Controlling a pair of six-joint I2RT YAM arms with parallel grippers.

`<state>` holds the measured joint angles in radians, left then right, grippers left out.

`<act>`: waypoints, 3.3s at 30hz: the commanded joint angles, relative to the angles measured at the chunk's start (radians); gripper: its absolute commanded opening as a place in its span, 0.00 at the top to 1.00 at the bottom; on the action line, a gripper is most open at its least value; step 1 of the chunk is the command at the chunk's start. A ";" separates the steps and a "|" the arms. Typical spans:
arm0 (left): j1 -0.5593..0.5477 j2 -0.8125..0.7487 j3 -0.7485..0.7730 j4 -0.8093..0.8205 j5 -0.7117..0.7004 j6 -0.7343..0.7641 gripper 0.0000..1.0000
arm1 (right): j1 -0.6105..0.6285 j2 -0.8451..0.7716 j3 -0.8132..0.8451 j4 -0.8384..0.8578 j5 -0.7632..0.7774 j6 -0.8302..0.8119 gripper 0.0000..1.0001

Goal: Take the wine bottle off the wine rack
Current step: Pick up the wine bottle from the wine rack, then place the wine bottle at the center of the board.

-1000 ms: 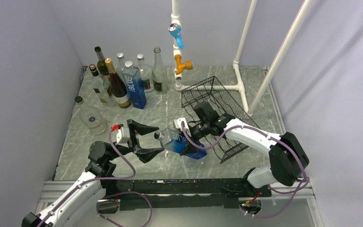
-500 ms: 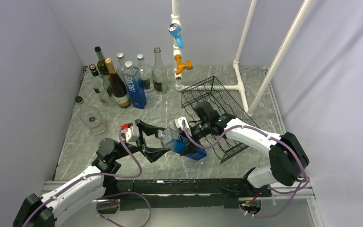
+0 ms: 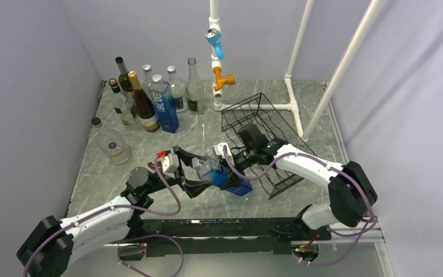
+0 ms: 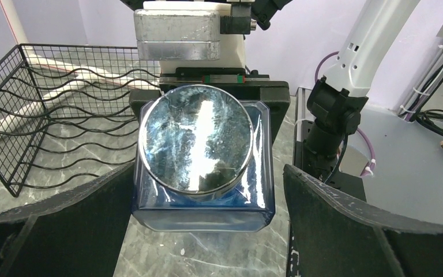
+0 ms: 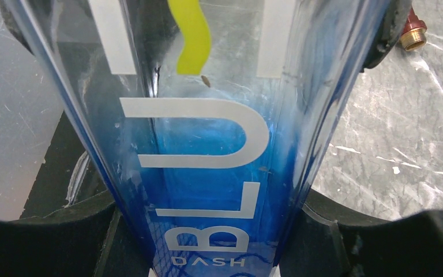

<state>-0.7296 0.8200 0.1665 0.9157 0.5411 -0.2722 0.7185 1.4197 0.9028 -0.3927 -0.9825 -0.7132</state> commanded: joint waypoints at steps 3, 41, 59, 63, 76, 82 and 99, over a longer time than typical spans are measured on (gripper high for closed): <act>-0.034 0.033 0.007 0.121 -0.040 0.034 0.02 | -0.007 -0.043 0.071 0.055 -0.114 0.006 1.00; -0.070 -0.101 0.131 -0.083 -0.141 0.001 1.00 | -0.025 -0.079 0.103 0.003 -0.132 0.035 0.05; -0.064 -0.242 0.453 -0.690 -0.400 0.253 1.00 | -0.160 -0.157 0.147 -0.188 -0.197 -0.137 0.01; -0.043 -0.187 0.528 -0.744 -0.442 0.298 1.00 | -0.162 -0.157 0.139 -0.179 -0.195 -0.130 0.01; 0.210 0.055 0.720 -0.717 -0.317 0.201 1.00 | -0.181 -0.164 0.117 -0.149 -0.175 -0.115 0.01; 0.292 0.168 0.797 -0.673 -0.288 0.181 1.00 | -0.200 -0.172 0.116 -0.150 -0.173 -0.115 0.01; 0.360 0.455 1.007 -0.652 -0.383 0.213 1.00 | -0.222 -0.177 0.117 -0.159 -0.171 -0.126 0.01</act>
<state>-0.3725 1.2755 1.0550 0.0490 0.1928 -0.0826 0.5053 1.2743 1.0126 -0.5667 -1.1309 -0.8188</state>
